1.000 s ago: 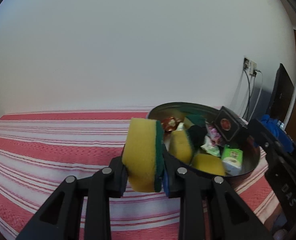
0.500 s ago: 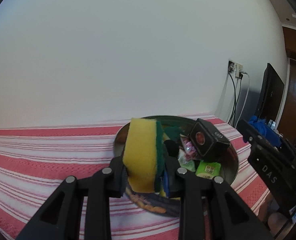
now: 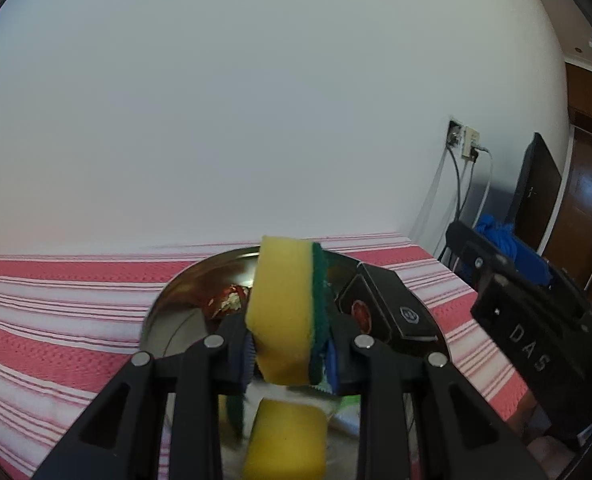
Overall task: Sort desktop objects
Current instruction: 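Carry the yellow sponge and blue fuzzy ball over the tin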
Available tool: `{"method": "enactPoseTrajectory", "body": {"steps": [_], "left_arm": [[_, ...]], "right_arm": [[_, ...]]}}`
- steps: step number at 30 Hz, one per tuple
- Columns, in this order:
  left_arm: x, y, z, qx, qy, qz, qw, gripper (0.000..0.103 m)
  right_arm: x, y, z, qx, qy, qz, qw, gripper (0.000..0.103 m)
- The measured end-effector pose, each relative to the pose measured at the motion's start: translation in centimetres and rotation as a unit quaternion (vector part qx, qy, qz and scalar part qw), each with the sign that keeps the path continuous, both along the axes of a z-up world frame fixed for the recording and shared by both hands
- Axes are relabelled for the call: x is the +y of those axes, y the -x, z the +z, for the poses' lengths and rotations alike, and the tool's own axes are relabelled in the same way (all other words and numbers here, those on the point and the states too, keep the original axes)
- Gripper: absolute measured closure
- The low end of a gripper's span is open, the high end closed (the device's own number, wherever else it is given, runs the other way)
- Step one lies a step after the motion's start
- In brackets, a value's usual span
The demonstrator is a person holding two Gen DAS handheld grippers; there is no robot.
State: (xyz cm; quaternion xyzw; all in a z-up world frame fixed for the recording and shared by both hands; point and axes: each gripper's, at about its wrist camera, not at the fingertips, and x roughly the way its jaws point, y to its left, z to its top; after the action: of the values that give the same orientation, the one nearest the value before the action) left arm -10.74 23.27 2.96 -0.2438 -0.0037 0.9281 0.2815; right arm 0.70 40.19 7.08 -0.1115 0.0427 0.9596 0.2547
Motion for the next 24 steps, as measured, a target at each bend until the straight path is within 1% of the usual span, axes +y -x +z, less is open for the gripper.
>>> {"method": "enactPoseTrajectory", "body": {"steps": [4, 8, 10, 15, 21, 24], "left_arm": [[1.4, 1.4, -0.6, -0.024, -0.001, 0.011, 0.9997, 0.077], [1.9, 2.1, -1.6, -0.039, 0.002, 0.01, 0.9992, 0.077], [2.0, 2.3, -2.0, -0.051, 0.004, 0.007, 0.9987, 0.077], [1.9, 2.5, -2.3, -0.061, 0.004, 0.001, 0.9982, 0.077], [1.7, 3.3, -2.9, -0.08, 0.006, 0.004, 0.9968, 0.077], [1.8, 3.7, -2.9, -0.083, 0.009, 0.009, 0.9965, 0.077]], "right_arm": [[1.7, 2.1, 0.2, -0.021, 0.021, 0.01, 1.0, 0.043], [3.1, 4.4, 0.5, -0.043, 0.025, 0.018, 0.999, 0.043], [3.9, 5.5, 0.6, -0.054, 0.035, 0.028, 0.998, 0.043], [4.6, 8.4, 0.2, -0.092, 0.072, 0.051, 0.992, 0.043], [4.0, 11.9, -1.0, -0.15, 0.083, 0.077, 0.982, 0.043], [3.9, 13.0, -1.6, -0.175, 0.094, 0.079, 0.977, 0.043]]}}
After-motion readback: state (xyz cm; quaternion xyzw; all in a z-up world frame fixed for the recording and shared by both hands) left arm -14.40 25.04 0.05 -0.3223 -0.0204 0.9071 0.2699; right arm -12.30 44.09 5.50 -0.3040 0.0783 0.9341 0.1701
